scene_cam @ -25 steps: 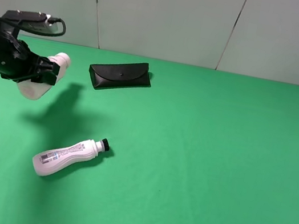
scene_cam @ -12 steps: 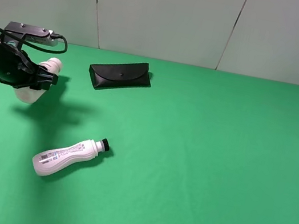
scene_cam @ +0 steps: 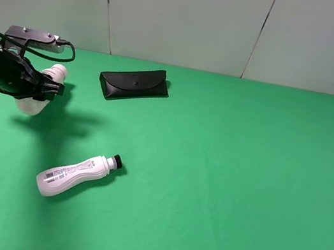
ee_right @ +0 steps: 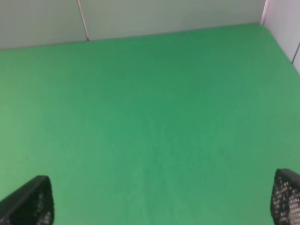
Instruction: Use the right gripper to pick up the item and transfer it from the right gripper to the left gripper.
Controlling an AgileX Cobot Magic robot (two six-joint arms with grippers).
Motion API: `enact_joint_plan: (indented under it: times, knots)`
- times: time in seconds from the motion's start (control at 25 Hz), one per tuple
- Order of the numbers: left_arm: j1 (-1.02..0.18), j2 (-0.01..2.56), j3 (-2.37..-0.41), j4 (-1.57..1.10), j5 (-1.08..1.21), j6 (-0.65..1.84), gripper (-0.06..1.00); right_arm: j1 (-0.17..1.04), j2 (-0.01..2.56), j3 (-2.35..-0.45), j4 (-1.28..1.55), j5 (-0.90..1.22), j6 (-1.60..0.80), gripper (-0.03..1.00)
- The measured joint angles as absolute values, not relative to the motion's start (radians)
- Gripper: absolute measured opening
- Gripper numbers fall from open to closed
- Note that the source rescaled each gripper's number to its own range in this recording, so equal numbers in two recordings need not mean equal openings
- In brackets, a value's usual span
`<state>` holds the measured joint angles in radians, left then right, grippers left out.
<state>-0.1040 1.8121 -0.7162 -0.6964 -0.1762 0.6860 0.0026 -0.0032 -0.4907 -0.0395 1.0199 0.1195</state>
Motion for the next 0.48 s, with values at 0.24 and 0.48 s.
enact_joint_plan:
  times: [0.24, 0.48]
  knots:
    - [-0.112, 1.849, -0.717, -0.696, -0.201, 0.686, 0.0, 0.003, -0.003, -0.491, -0.04, 1.02, 0.12, 1.0]
    - [-0.112, 1.849, -0.717, -0.697, -0.202, 0.686, 0.12, 0.003, -0.003, -0.491, -0.04, 1.02, 0.12, 1.0]
